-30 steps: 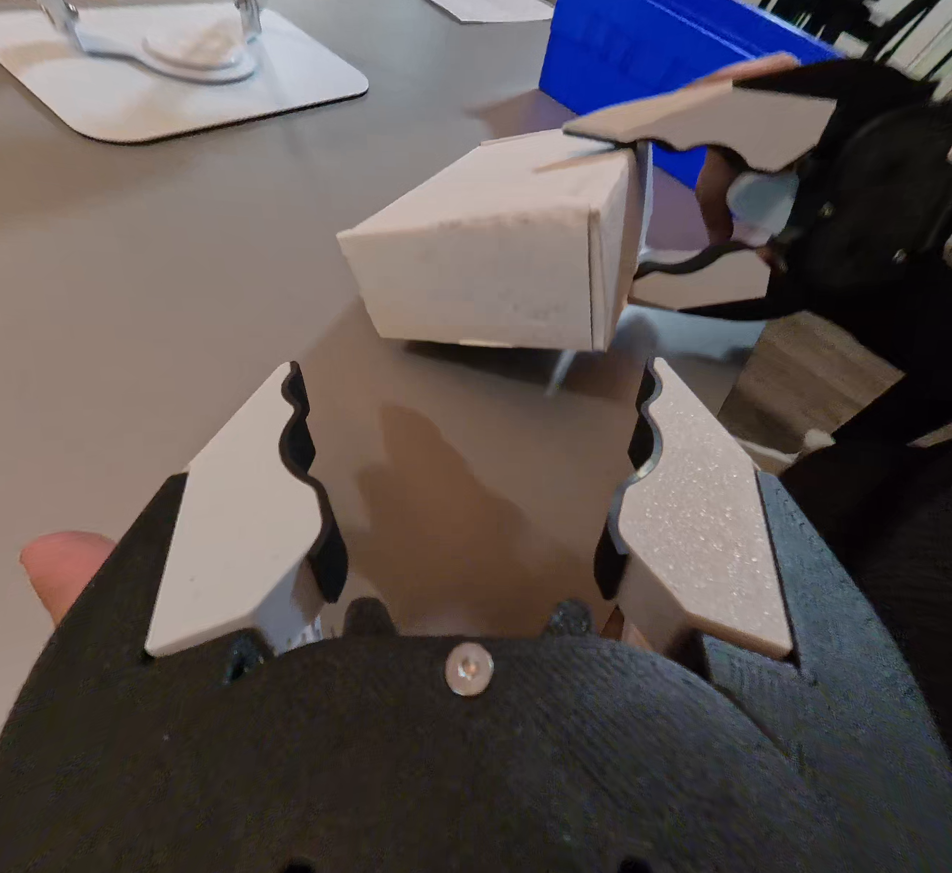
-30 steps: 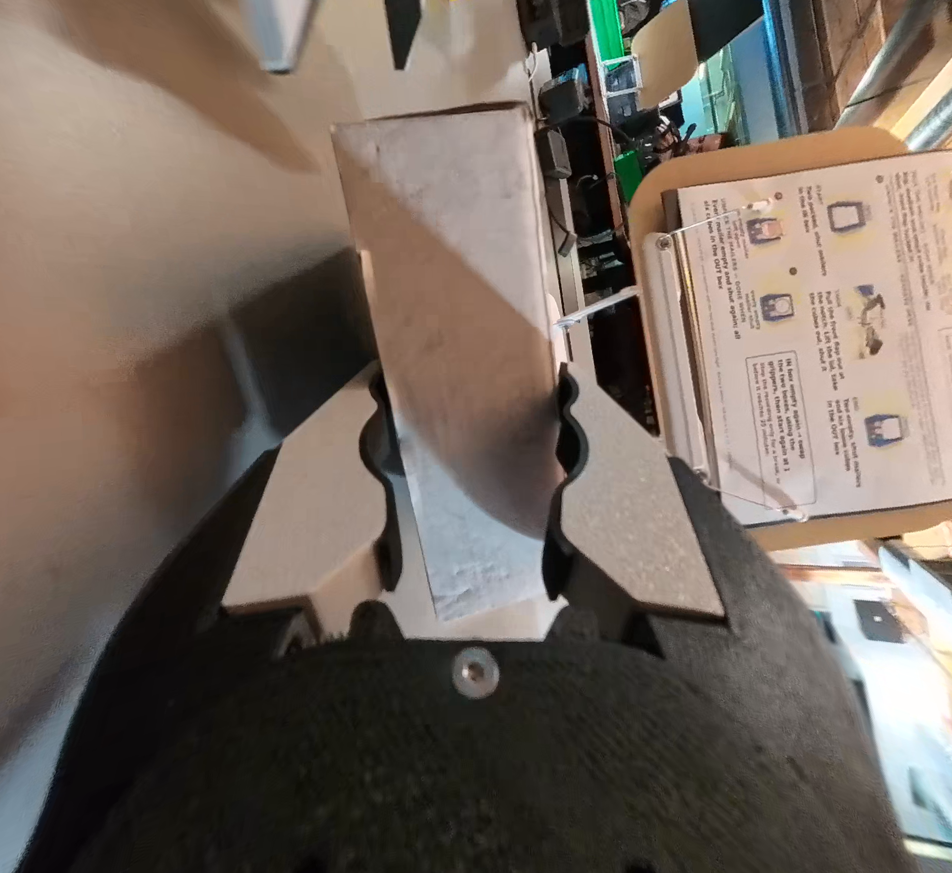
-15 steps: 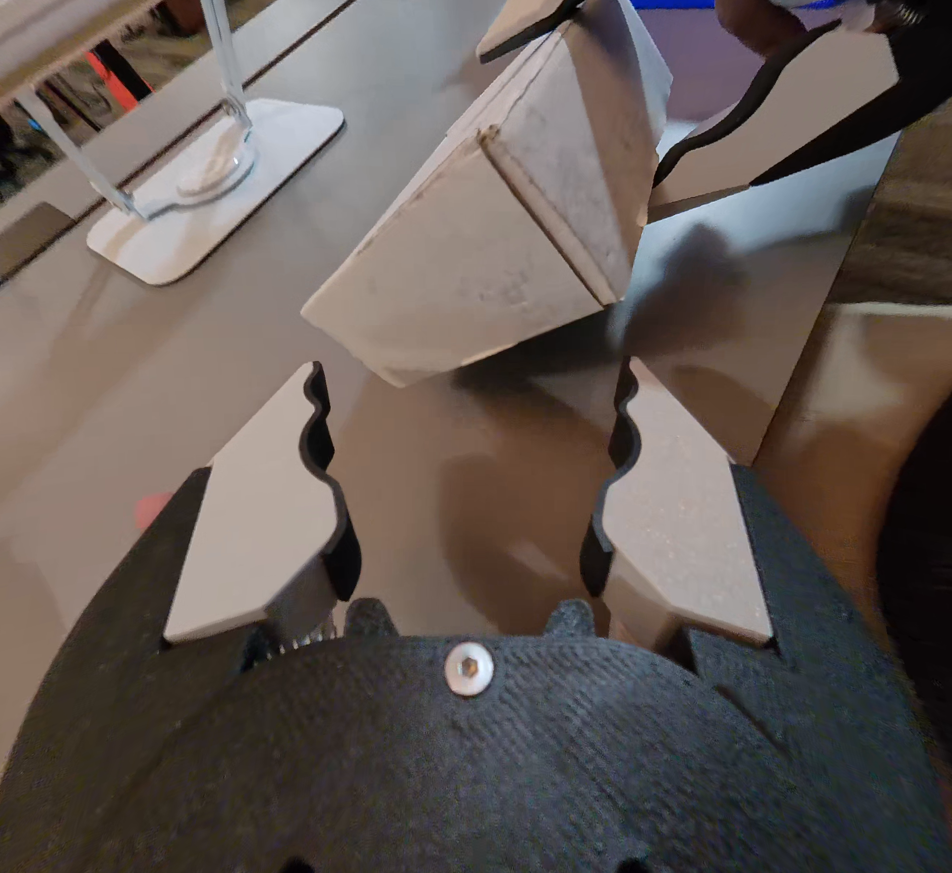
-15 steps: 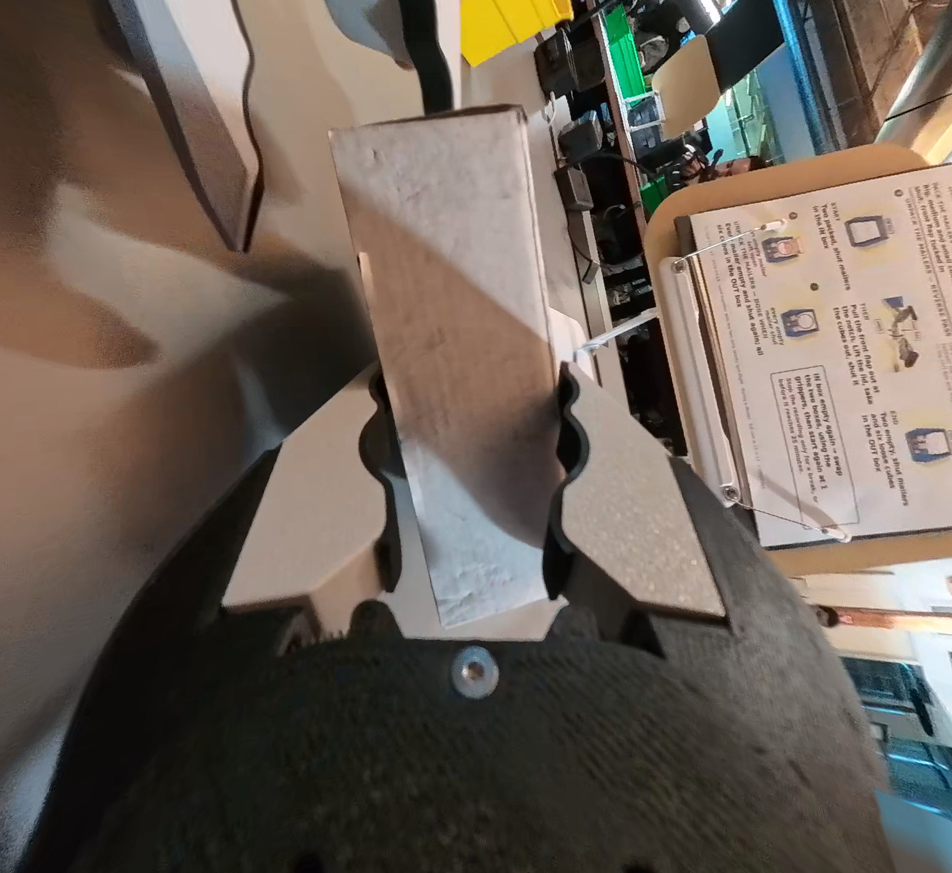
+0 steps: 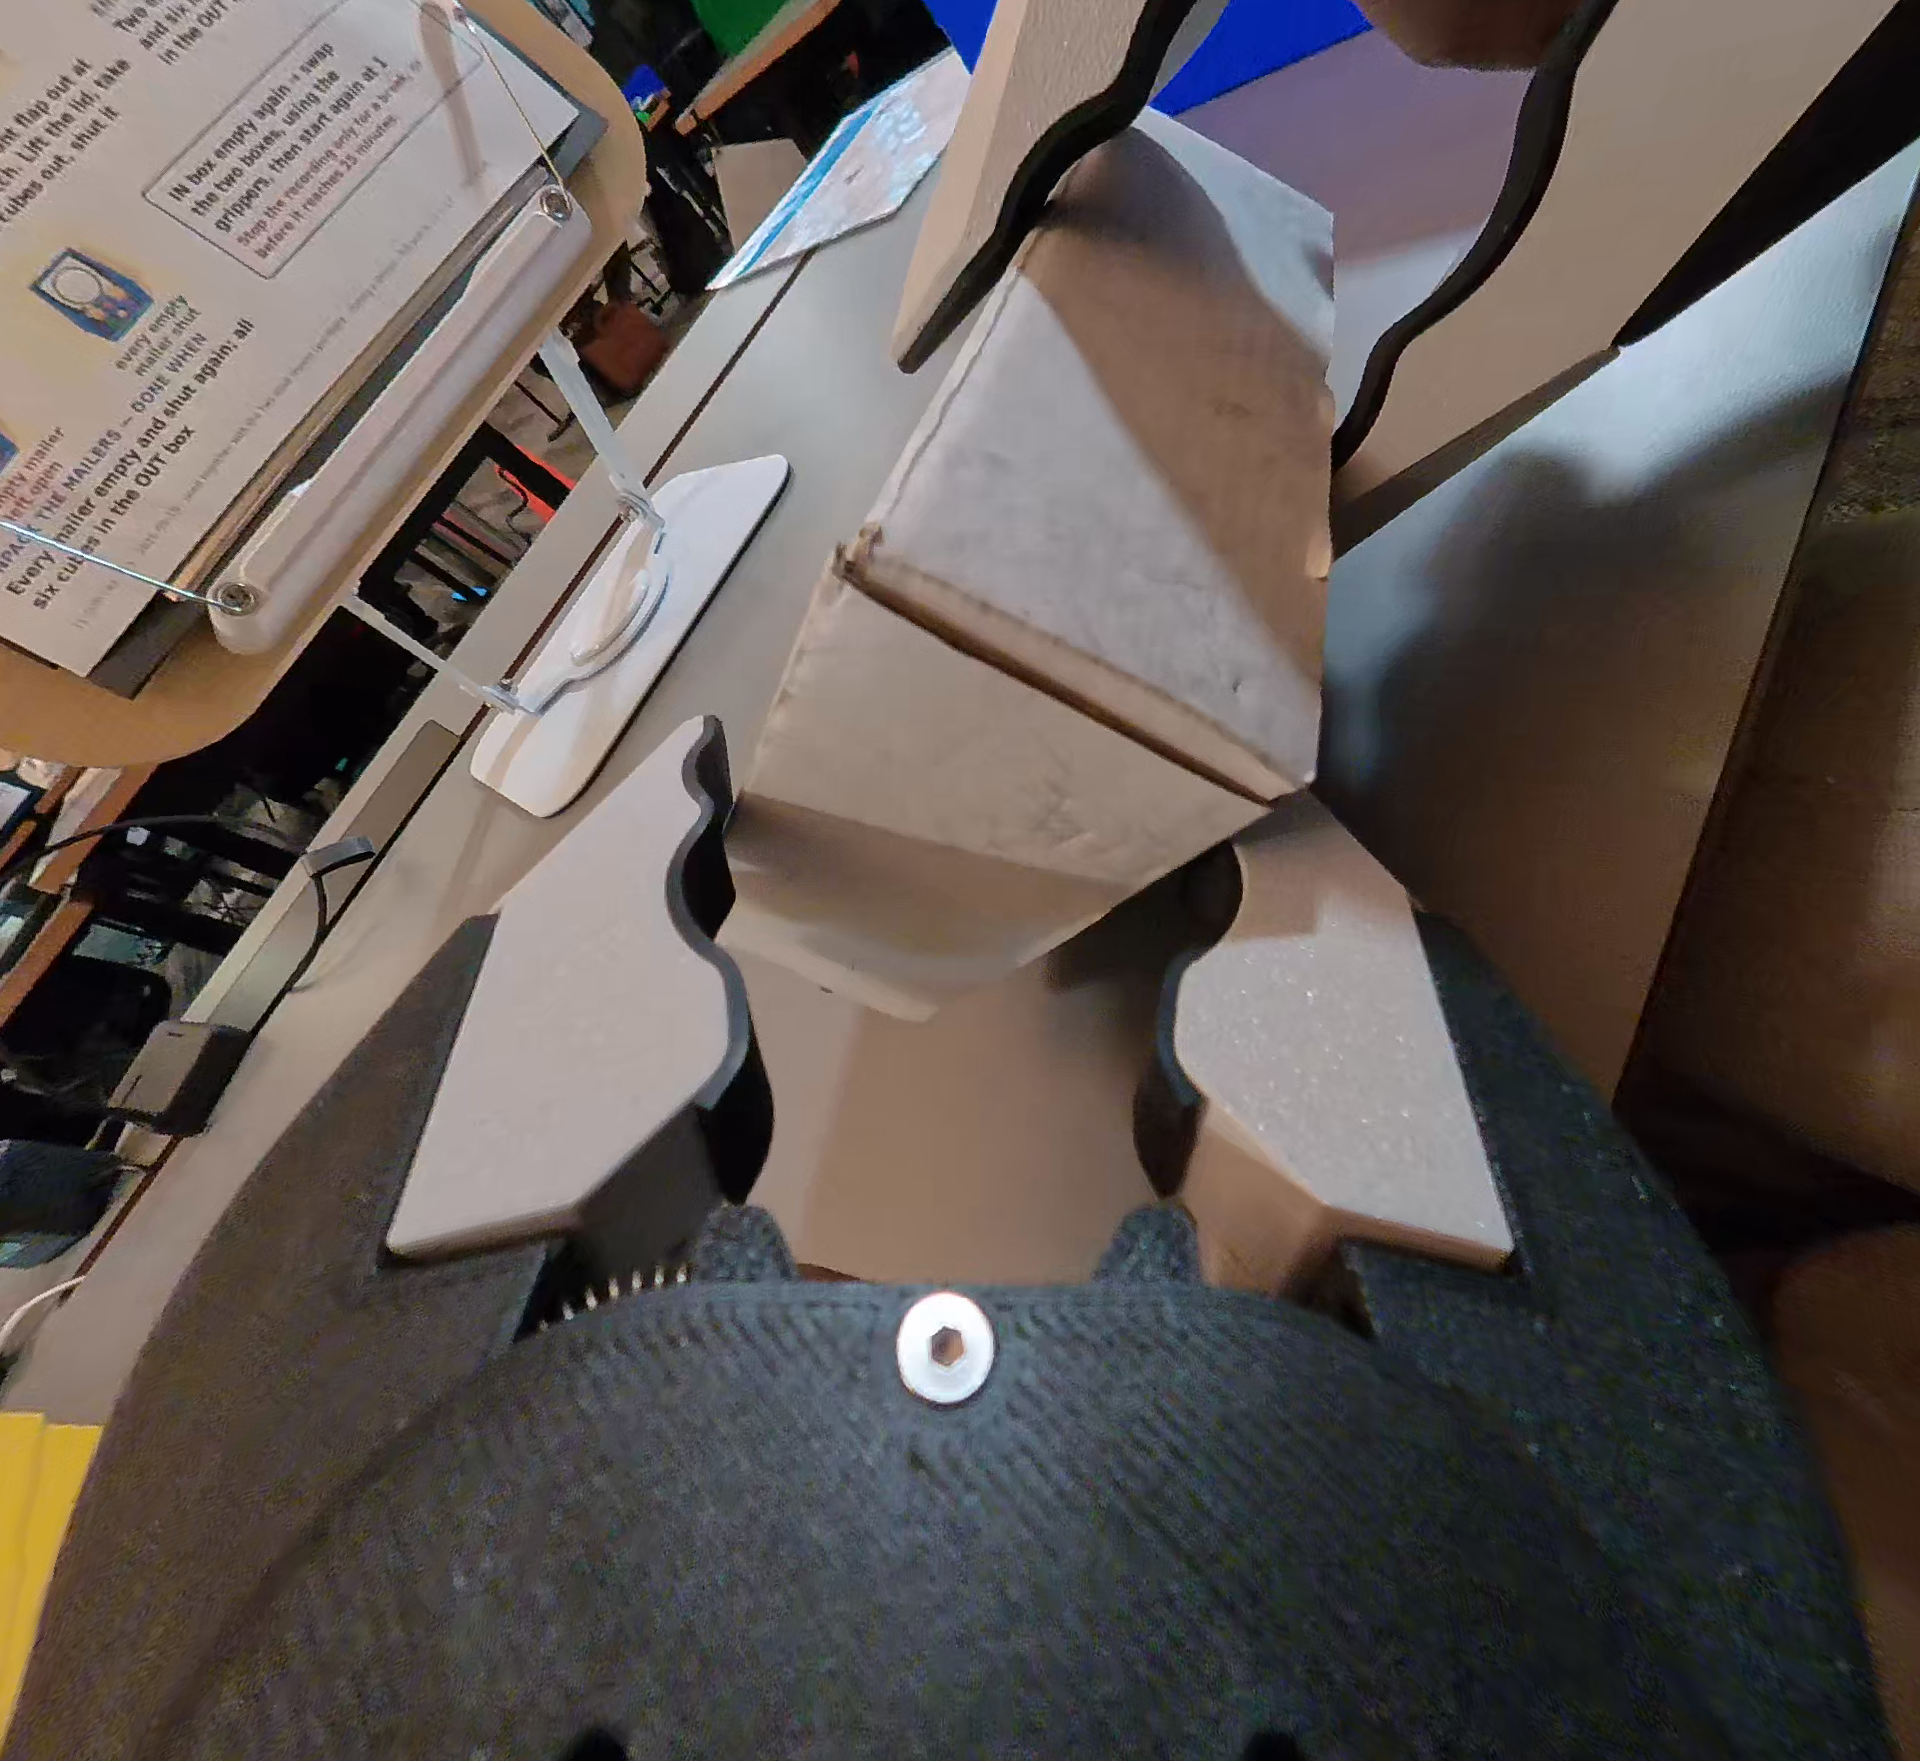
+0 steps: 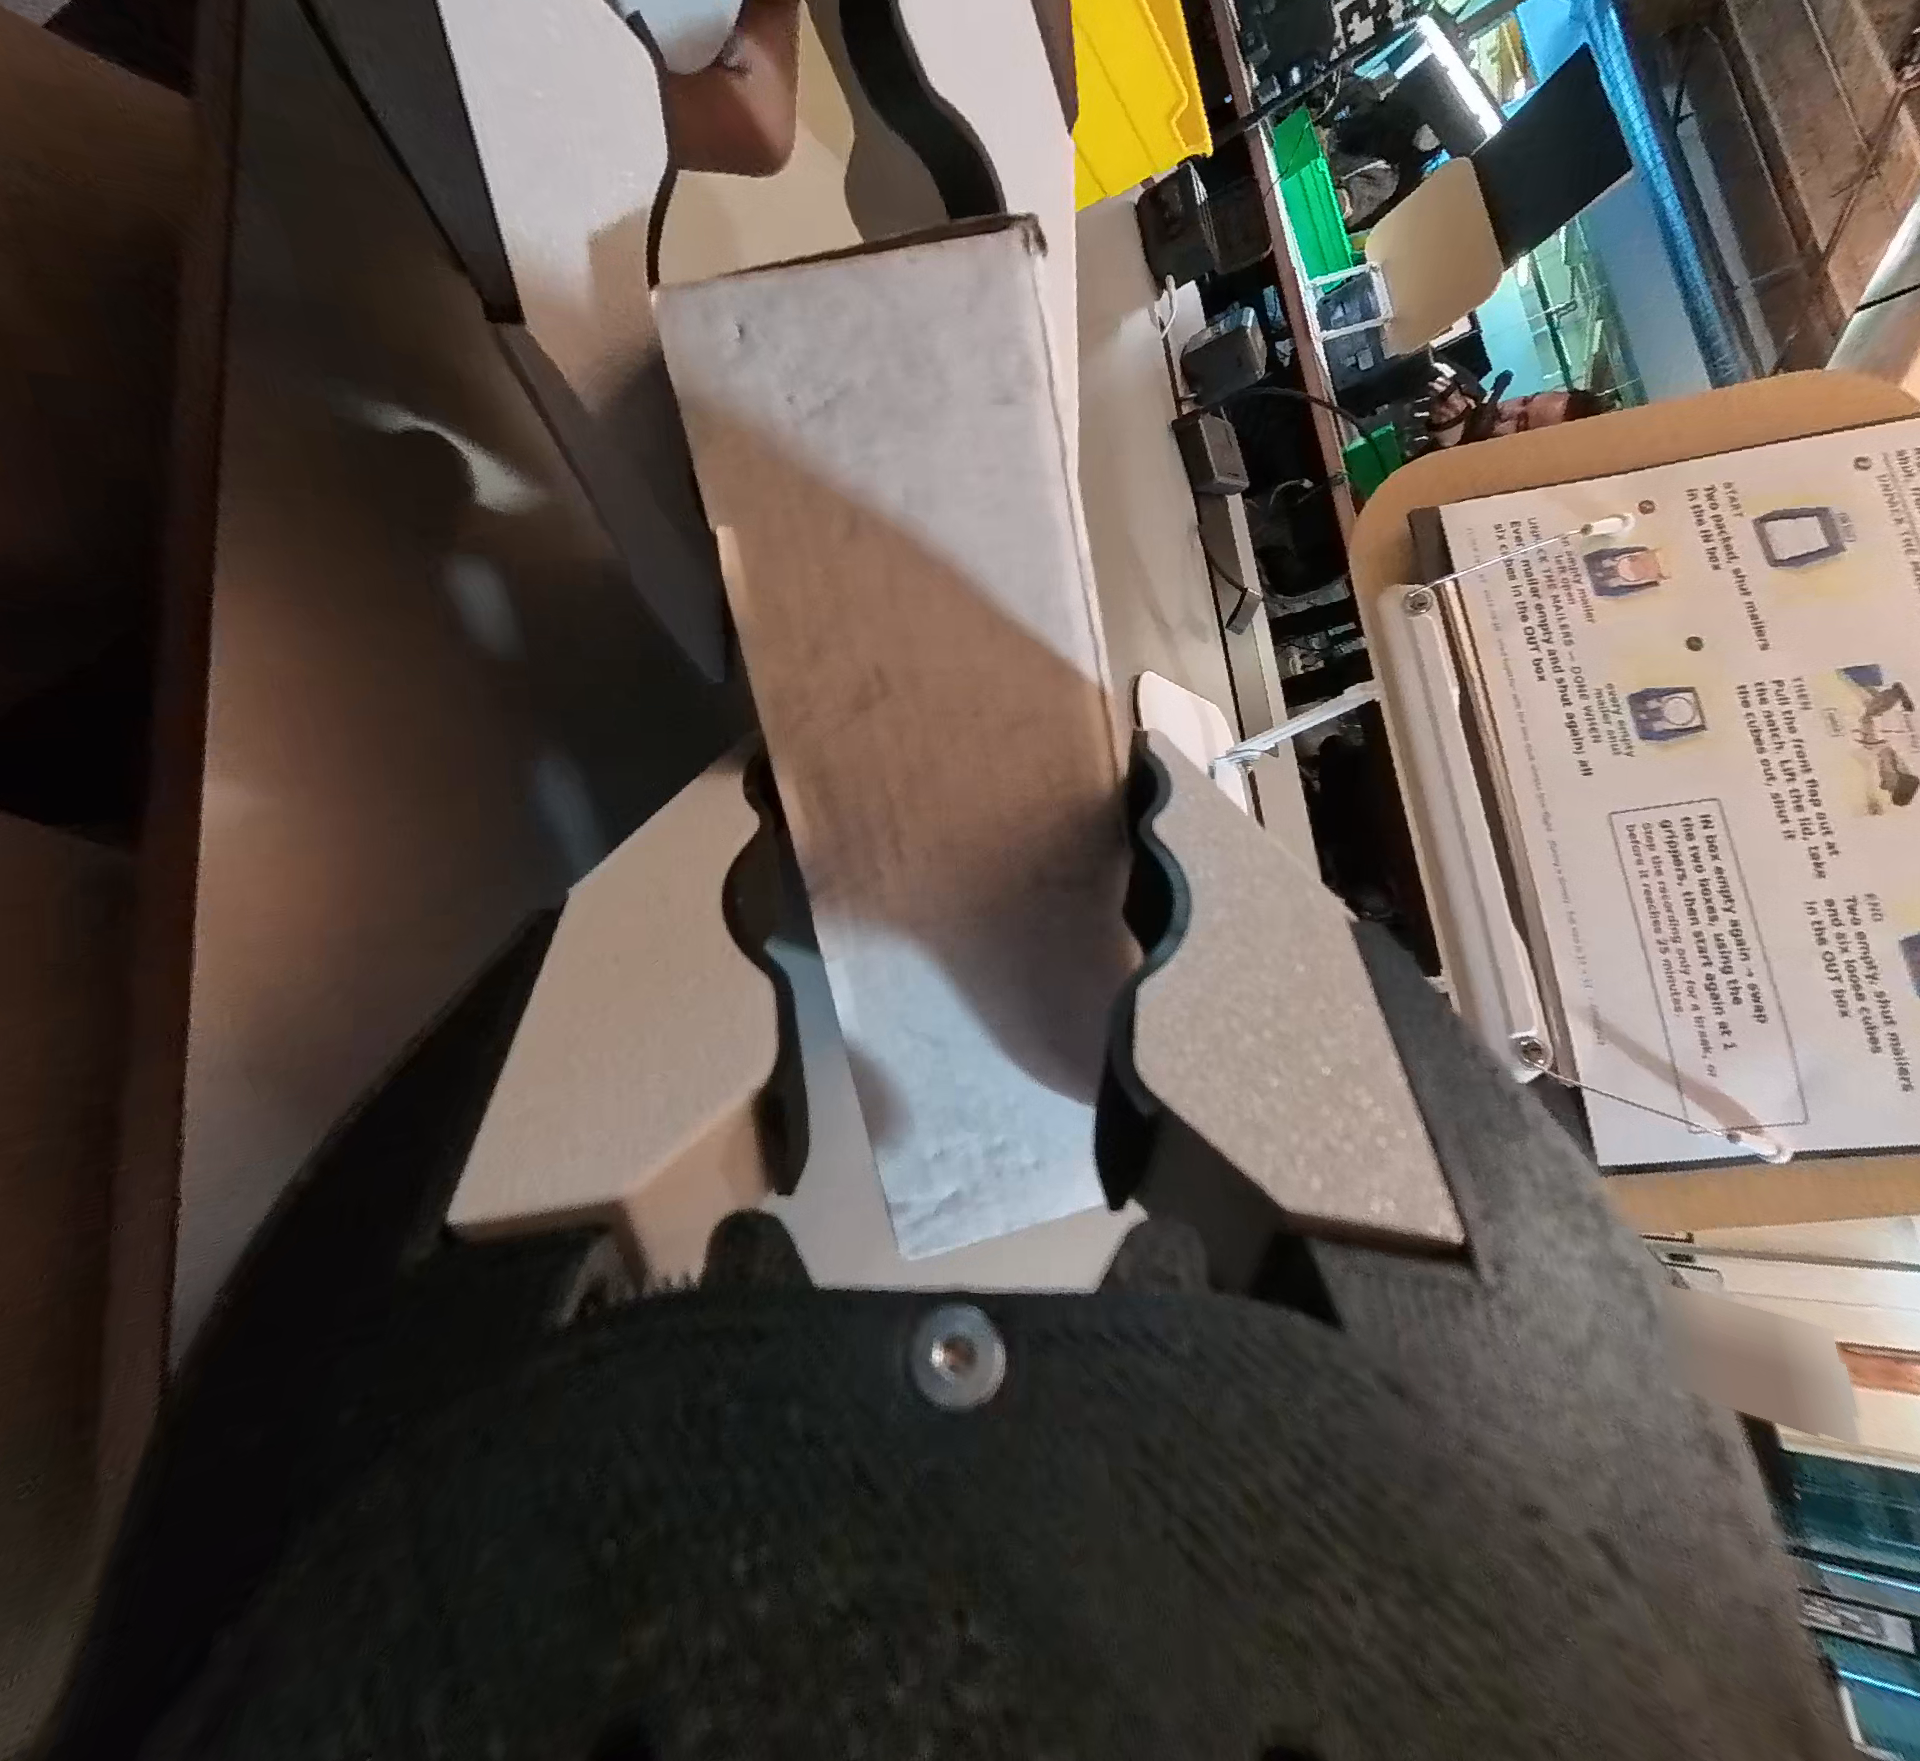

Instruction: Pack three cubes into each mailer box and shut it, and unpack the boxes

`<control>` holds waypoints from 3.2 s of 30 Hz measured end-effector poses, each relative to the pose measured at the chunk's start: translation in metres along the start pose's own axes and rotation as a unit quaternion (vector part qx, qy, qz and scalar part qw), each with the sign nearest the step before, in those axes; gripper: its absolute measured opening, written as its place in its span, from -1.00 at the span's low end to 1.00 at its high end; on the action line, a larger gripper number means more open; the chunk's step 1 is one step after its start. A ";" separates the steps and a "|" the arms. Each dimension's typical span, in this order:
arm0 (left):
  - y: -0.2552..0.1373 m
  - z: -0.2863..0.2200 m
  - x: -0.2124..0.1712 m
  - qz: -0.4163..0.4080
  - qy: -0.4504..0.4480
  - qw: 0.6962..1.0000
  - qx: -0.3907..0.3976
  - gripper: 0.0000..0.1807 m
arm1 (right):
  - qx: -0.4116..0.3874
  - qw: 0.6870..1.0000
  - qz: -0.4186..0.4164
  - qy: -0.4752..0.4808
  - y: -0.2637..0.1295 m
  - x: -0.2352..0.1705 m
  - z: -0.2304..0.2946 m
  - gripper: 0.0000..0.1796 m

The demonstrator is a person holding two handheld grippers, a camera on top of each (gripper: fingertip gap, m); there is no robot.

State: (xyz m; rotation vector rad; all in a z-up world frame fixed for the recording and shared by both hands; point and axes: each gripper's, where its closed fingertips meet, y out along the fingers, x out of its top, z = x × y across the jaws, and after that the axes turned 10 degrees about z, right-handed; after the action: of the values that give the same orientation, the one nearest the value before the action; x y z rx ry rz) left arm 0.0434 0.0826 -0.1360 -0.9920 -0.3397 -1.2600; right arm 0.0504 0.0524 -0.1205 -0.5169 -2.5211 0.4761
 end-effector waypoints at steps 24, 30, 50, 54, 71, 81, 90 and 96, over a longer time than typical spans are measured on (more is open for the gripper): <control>0.001 0.002 -0.005 0.012 0.038 0.999 0.010 -0.10 | -0.017 1.000 -0.010 -0.001 0.002 0.003 0.000 -0.26; 0.002 0.002 -0.008 0.018 0.039 0.999 0.008 -0.12 | -0.015 1.000 -0.013 0.003 0.002 0.004 0.000 -0.25; 0.004 0.001 -0.012 0.021 0.031 0.999 -0.004 -0.17 | -0.008 0.999 -0.047 0.025 -0.008 0.013 -0.002 -0.28; 0.004 0.001 -0.012 0.021 0.029 0.999 -0.004 -0.17 | -0.008 0.998 -0.053 0.029 -0.010 0.014 -0.003 -0.30; 0.005 0.005 -0.015 0.024 0.016 1.000 -0.002 -0.20 | -0.008 0.995 -0.088 0.036 -0.021 0.025 -0.005 -0.42; 0.006 0.006 -0.016 0.027 0.015 1.000 -0.002 -0.21 | -0.012 0.995 -0.096 0.040 -0.023 0.028 -0.007 -0.43; 0.006 0.006 -0.018 0.030 0.013 0.999 -0.003 -0.21 | -0.028 0.995 -0.094 0.029 -0.023 0.029 -0.010 -0.40; 0.006 0.006 -0.018 0.031 0.007 0.999 -0.008 -0.21 | -0.041 0.994 -0.094 0.029 -0.023 0.029 -0.014 -0.35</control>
State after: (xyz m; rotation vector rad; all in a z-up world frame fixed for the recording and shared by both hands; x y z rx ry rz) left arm 0.0450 0.0982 -0.1482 -0.9995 -0.2863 -1.2144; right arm 0.0289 0.0488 -0.0875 -0.3149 -2.5095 0.2844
